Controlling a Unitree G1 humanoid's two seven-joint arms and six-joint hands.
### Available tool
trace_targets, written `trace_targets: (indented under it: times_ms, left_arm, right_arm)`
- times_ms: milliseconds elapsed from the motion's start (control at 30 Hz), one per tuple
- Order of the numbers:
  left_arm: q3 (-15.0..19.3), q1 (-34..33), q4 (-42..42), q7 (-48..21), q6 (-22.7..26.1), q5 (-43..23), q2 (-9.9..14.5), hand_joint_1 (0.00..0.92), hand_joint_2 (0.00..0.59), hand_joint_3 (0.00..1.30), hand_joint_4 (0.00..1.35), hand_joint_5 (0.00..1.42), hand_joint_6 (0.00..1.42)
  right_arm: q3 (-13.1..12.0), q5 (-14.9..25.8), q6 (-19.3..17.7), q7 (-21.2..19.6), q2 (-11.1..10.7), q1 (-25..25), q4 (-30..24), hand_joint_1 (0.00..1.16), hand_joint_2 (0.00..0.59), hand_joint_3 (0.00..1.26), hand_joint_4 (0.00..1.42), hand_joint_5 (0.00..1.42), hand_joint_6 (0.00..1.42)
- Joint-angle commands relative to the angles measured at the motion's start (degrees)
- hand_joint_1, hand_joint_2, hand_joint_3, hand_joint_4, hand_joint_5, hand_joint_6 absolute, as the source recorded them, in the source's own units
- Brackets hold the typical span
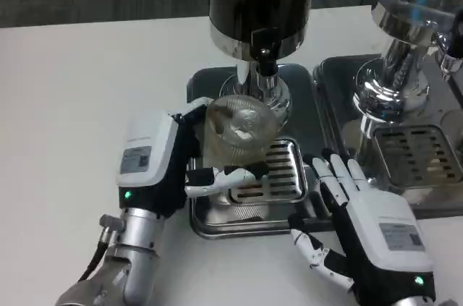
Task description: Grasp the cup under the faucet to collect the drink, then remove the cup.
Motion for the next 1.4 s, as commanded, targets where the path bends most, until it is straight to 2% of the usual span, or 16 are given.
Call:
trace_targets:
  times_ms: [33,433,567,900,1000,1200,1400]
  left_arm:
    - [-1.1,-3.0,1.9,-0.4,0.9,0.0,-1.9,0.639,0.02,0.61,0.82,1.01,1.25]
    - [-3.1,-5.9,6.0,-1.3,4.1,-0.4,-5.3,0.657,0.012,0.63,0.84,1.02,1.27]
    - [-2.1,-6.5,7.0,-3.8,3.7,-2.4,-6.7,0.665,0.006,0.64,0.85,1.03,1.27]
    - [-3.1,-5.7,7.6,-3.5,4.2,-2.5,-6.5,0.665,0.0,0.64,0.84,1.01,1.25]
    - [-3.2,-5.3,7.4,-2.9,4.0,-2.3,-5.9,0.617,0.0,0.59,0.76,0.95,1.18]
    - [-3.7,-4.2,6.9,-1.5,3.6,-1.7,-4.5,0.403,0.014,0.51,0.67,0.9,1.09]
    - [-3.5,-3.8,7.1,-2.7,3.9,-2.2,-4.2,0.352,0.031,0.43,0.6,0.86,1.03]
  right_arm:
    - [-0.6,-0.7,1.1,-0.5,0.4,1.2,-1.8,0.21,0.443,0.07,0.0,0.0,0.2]
    - [-0.7,-1.5,2.0,-0.4,1.2,2.7,-3.5,0.22,0.443,0.07,0.0,0.0,0.2]
    - [-0.8,-1.8,2.4,-0.4,1.5,3.3,-4.0,0.22,0.443,0.07,0.0,0.0,0.2]
    - [-1.3,-1.9,2.5,-0.2,1.4,4.2,-4.7,0.22,0.445,0.07,0.0,0.0,0.2]
    - [-1.5,-1.7,2.1,0.0,1.1,3.8,-4.3,0.22,0.444,0.07,0.0,0.0,0.2]
    - [-1.5,-0.7,1.3,0.6,0.7,2.5,-3.0,0.22,0.443,0.07,0.0,0.0,0.2]
    - [-1.4,0.0,1.1,0.7,0.6,1.8,-2.2,0.22,0.443,0.06,0.0,0.0,0.2]
